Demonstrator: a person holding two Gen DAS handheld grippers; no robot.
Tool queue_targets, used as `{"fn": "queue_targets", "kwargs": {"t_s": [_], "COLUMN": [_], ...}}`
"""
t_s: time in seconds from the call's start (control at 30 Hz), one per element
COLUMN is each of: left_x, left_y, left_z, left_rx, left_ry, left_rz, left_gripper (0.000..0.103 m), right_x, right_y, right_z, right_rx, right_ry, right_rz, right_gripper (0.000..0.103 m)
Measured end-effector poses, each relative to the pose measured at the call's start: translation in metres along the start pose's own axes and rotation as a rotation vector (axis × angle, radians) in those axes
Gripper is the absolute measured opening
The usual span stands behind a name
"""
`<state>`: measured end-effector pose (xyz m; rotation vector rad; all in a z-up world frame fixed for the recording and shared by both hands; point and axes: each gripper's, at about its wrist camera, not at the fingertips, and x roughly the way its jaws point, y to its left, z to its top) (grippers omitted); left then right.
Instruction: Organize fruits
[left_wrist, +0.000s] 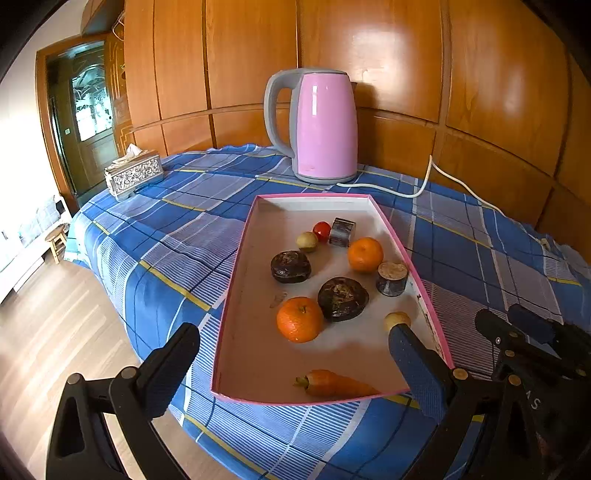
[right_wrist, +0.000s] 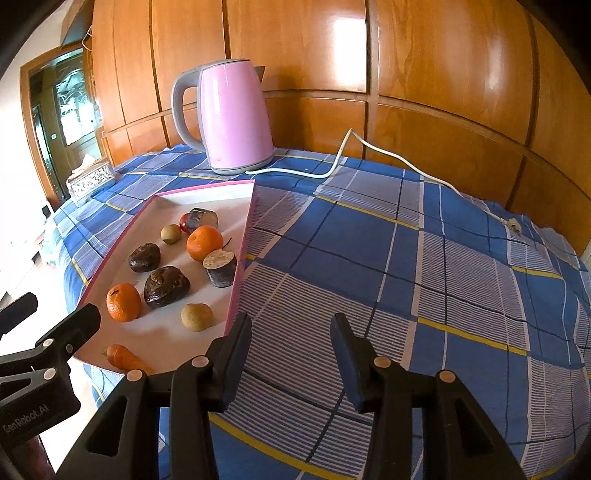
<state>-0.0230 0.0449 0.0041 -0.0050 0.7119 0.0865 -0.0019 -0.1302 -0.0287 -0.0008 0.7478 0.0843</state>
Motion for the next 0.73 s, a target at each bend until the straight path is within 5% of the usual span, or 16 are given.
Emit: {"fn": "queue_targets", "kwargs": {"t_s": [0.73], "left_x": [0.0008], "left_y": [0.0025], "left_z": [0.0006], "left_rx": [-0.012], "left_ry": [0.007], "left_rz": [-0.02], "left_gripper": [0.103], "right_x": [0.0014], "right_y": [0.0008], "right_z": [0.0002], "right_rx": [0.001], "right_ry": [0.004], "right_rz": [0.006], "right_gripper": [0.045]}}
